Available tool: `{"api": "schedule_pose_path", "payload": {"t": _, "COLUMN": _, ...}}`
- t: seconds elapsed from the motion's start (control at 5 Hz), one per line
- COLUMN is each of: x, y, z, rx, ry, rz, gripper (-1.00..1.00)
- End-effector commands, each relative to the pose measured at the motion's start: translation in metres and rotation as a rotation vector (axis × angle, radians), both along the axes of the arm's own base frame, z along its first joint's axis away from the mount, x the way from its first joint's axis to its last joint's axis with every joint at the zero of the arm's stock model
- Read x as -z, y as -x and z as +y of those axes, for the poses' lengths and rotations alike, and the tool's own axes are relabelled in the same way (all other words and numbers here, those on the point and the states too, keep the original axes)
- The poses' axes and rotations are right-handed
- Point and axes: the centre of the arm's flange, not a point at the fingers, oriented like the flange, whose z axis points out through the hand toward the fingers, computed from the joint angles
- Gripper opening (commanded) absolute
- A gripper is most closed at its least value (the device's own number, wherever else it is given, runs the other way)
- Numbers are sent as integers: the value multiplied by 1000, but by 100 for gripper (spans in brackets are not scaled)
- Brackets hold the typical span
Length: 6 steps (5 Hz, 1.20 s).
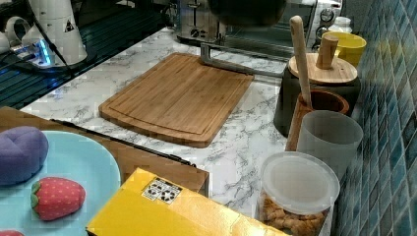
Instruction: Pick up the bowl.
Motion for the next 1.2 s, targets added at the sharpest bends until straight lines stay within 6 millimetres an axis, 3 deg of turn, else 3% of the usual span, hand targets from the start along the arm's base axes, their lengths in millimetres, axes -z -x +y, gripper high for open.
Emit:
{"api": "schedule_pose_path", "payload": {"t": 0.2, "x": -90, "y": -2, "z": -2, "rx": -37, "ry": 60, "rz": -141, "gripper": -100}}
{"api": "schedule_pose_path", "payload": {"t": 1.2, "x": -90, "y": -2, "z": -2, "rx": -37, "ry": 60, "rz": -142, "gripper": -100}}
